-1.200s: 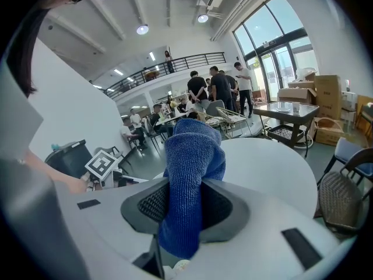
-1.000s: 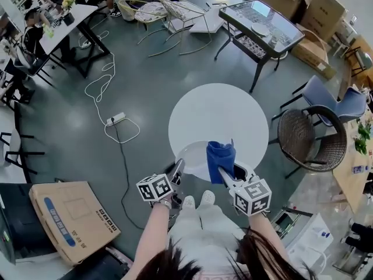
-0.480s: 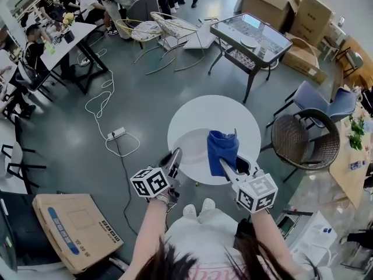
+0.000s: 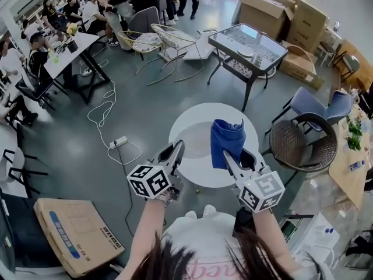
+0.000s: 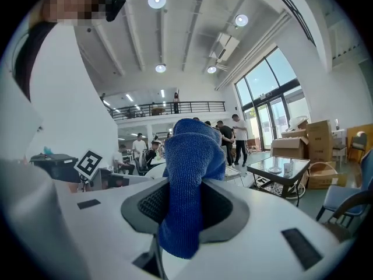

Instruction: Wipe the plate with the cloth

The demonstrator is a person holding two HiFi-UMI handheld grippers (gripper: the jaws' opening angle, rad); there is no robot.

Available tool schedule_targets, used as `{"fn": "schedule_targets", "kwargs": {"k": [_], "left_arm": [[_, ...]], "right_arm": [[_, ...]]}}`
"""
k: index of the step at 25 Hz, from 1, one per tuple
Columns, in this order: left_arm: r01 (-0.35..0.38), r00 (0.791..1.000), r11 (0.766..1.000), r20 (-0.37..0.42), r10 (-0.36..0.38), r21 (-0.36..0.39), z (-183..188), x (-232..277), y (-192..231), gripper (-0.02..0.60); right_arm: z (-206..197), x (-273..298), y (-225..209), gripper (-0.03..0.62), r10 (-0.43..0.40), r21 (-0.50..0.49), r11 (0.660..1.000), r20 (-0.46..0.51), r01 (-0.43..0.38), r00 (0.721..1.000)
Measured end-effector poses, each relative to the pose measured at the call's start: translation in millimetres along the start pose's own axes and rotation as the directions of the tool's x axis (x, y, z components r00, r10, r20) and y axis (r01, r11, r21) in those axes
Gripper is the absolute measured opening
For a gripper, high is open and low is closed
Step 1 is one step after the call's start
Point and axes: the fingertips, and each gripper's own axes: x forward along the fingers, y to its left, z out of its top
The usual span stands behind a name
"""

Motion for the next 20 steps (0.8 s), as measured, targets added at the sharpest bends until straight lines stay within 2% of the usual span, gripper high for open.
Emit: {"fn": "schedule_targets", "kwargs": {"k": [4,11,14,20], "left_arm": [[0.007,0.999,0.999,0.031,-0.008,0.046,15.6,-2.3,-16.4,0.026],[0.019,0.999,0.996,0.030,-0.022,0.090,19.6,2.5,-36.5,0.026],[0.027,0.999,0.996,0.035,-0.030,0.087,19.8,1.6,-41.5,0.026],[0.027,0.999,0.996,0.039,-0.031,0.090,22.0,-0.2,-46.3,0.026]], "right_arm": [[18.3,-6.8,2.7,0.133,-0.003,-0.013,1.000,0.042,0.004,0.999],[48.6,8.9,62.9,0.133,0.118,-0.105,0.989,0.106,-0.107,0.987],[43.6,22.6,76.6,0.133,0.119,-0.143,0.984,0.073,-0.108,0.990],[16.3,46.5,63.9,0.133,0.043,-0.185,0.981,-0.040,-0.050,0.998]]}}
